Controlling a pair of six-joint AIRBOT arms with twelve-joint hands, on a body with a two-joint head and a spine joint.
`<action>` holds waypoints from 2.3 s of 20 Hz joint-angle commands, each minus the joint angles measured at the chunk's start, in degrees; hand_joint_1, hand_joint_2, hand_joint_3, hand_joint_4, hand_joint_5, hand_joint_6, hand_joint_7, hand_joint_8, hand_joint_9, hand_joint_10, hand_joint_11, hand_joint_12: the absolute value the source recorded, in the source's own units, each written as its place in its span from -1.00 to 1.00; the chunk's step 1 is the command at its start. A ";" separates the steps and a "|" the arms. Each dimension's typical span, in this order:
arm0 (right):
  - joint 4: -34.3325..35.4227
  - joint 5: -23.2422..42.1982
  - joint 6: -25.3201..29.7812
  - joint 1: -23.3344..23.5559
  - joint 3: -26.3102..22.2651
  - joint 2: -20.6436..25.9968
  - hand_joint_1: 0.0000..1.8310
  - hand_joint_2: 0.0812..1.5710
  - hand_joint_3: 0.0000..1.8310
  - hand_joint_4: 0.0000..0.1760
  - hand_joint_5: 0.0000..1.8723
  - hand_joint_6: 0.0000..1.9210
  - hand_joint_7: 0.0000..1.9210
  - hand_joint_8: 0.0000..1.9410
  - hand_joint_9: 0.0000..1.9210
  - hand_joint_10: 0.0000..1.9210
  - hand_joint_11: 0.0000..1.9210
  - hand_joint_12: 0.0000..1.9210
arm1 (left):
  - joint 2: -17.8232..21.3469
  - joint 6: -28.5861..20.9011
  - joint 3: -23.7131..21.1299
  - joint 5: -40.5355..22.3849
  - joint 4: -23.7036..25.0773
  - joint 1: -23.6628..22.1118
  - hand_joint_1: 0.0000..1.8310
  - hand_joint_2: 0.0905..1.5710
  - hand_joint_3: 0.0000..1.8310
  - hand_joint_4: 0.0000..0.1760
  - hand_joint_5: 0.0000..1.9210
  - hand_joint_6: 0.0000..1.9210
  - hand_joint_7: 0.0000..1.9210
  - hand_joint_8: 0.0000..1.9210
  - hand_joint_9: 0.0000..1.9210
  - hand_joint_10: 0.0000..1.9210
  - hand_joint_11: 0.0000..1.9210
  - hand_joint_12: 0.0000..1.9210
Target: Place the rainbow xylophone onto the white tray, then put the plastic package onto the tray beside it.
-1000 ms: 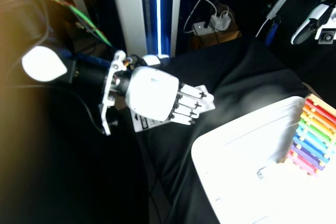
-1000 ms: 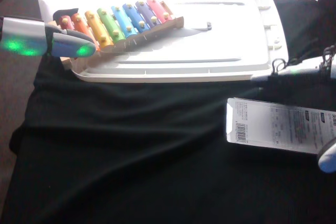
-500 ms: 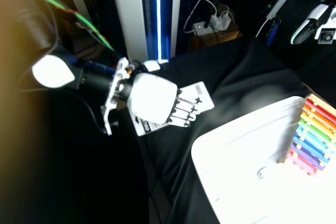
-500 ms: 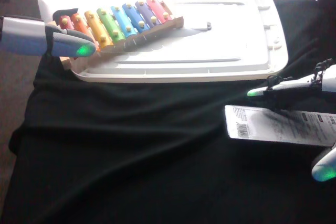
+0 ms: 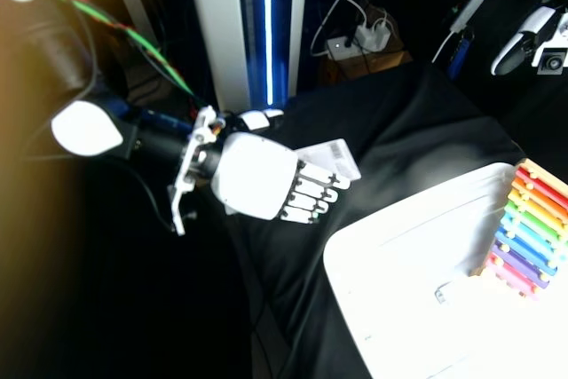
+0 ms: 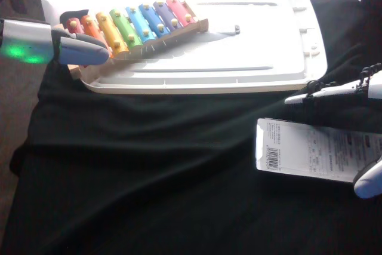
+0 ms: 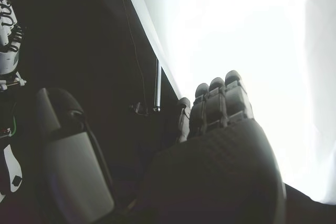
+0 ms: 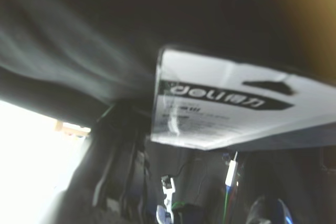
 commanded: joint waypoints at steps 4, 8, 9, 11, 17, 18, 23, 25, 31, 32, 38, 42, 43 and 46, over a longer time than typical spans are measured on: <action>2.41 2.16 0.11 -0.54 0.34 -0.79 -0.30 -0.15 -1.00 -0.94 -0.84 -1.00 -0.62 -0.99 -0.55 -0.99 -0.63 -0.59 | 0.20 -0.03 -0.08 -6.93 -1.18 -0.39 -0.06 -0.12 -1.00 0.38 -1.00 -1.00 -0.94 -1.00 -0.96 -1.00 -1.00 -1.00; 2.53 2.19 0.11 -0.73 0.18 -0.83 -0.31 -0.17 -1.00 -0.77 -0.84 -1.00 -0.63 -1.00 -0.56 -0.99 -0.60 -0.57 | 0.19 -0.02 -0.07 -6.86 -1.17 -0.36 -0.09 -0.14 -1.00 0.27 -1.00 -1.00 -0.94 -1.00 -0.96 -1.00 -1.00 -1.00; 2.52 2.19 0.11 -0.73 0.18 -0.82 -0.26 -0.19 -1.00 -0.47 -0.83 -1.00 -0.61 -0.99 -0.53 -0.98 -0.56 -0.56 | 0.12 -0.02 -0.07 -6.89 -1.17 -0.36 -0.09 -0.14 -1.00 0.34 -1.00 -1.00 -0.94 -1.00 -0.96 -1.00 -1.00 -1.00; 1.32 2.17 0.36 -0.80 0.09 -1.24 -0.32 -0.19 -1.00 -0.53 -0.83 -1.00 -0.60 -0.99 -0.51 -0.98 -0.58 -0.57 | 0.06 -0.01 -0.07 -6.90 -1.16 -0.36 -0.09 -0.13 -1.00 0.41 -1.00 -1.00 -0.94 -1.00 -0.96 -1.00 -1.00 -1.00; -4.95 1.21 4.73 -1.55 0.44 -3.34 0.18 -0.13 -0.98 -0.07 -0.79 -0.99 -0.62 -1.00 -0.54 -0.99 -0.62 -0.61 | -0.03 -0.01 -0.04 -6.81 -1.17 -0.36 -0.12 -0.12 -1.00 0.42 -1.00 -1.00 -0.92 -0.99 -0.95 -0.99 -0.99 -1.00; -5.12 1.21 4.89 -1.69 0.44 -3.42 0.33 -0.06 -0.99 0.08 -0.75 -0.99 -0.61 -1.00 -0.48 -0.99 -0.56 -0.58 | -0.03 -0.02 -0.05 -6.79 -1.17 -0.36 -0.12 -0.12 -1.00 0.43 -1.00 -1.00 -0.93 -1.00 -0.95 -1.00 -0.99 -1.00; -6.85 1.21 5.16 -1.81 0.24 -3.55 0.89 0.39 -0.96 -1.00 -0.60 -1.00 -0.38 -0.97 -0.51 0.47 -0.26 0.42 | -0.07 -0.02 -0.05 -6.79 -1.17 -0.36 -0.13 -0.11 -1.00 0.43 -1.00 -1.00 -0.92 -1.00 -0.93 -0.99 -1.00 -1.00; -7.34 1.21 5.16 -1.81 0.19 -3.55 0.80 0.62 -0.99 -1.00 -0.59 -1.00 -0.67 0.48 -0.62 0.93 -0.33 0.81 | -0.08 -0.02 -0.05 -6.81 -1.17 -0.36 -0.12 -0.12 -1.00 0.36 -1.00 -1.00 -0.92 -1.00 -0.93 -0.99 -1.00 -1.00; -7.40 1.21 5.16 -1.81 0.26 -3.25 0.80 0.48 -1.00 -1.00 -0.47 -0.99 -0.65 -0.25 -0.37 0.64 -0.49 0.34 | -0.11 -0.02 -0.06 -6.83 -1.17 -0.37 -0.10 -0.13 -1.00 0.48 -1.00 -1.00 -0.93 -1.00 -0.94 -1.00 -1.00 -1.00; -7.40 1.21 5.18 -1.81 0.29 -3.24 0.77 0.46 -1.00 -1.00 -0.44 -0.99 -0.63 -0.29 -0.31 0.56 -0.51 0.17 | -0.11 -0.02 -0.06 -6.86 -1.18 -0.37 -0.09 -0.13 -1.00 0.51 -1.00 -1.00 -0.93 -1.00 -0.94 -1.00 -1.00 -1.00; -7.39 1.21 5.41 -1.80 0.44 -3.25 0.78 0.52 -0.99 -0.55 -0.84 0.62 -0.85 0.73 -0.38 0.72 -0.34 0.81 | -0.10 -0.02 -0.05 -6.91 -1.18 -0.37 -0.09 -0.14 -1.00 0.52 -1.00 -1.00 -0.94 -1.00 -0.96 -1.00 -1.00 -1.00; -7.38 1.23 5.41 -1.79 0.44 -3.24 0.69 0.42 -1.00 -0.90 -0.57 1.00 -0.45 1.00 -0.21 1.00 0.02 1.00 | -0.10 -0.02 -0.04 -6.91 -1.18 -0.37 -0.07 -0.15 -1.00 0.62 -0.99 -1.00 -0.93 -1.00 -0.95 -1.00 -1.00 -1.00; -7.38 1.23 5.40 -1.79 0.43 -3.24 0.71 0.41 -1.00 -0.98 -0.45 1.00 -0.32 1.00 -0.01 1.00 0.19 1.00 | -0.10 -0.02 -0.05 -6.95 -1.18 -0.37 -0.08 -0.16 -1.00 0.61 -1.00 -1.00 -0.93 -1.00 -0.94 -0.99 -1.00 -1.00; -7.38 1.24 5.35 -1.79 0.43 -3.24 0.73 0.38 -1.00 -1.00 -0.31 1.00 -0.14 1.00 0.08 1.00 0.25 1.00 | -0.10 -0.02 -0.04 -7.06 -1.18 -0.37 -0.08 -0.15 -1.00 0.71 -0.99 -1.00 -0.93 -1.00 -0.95 -1.00 -1.00 -1.00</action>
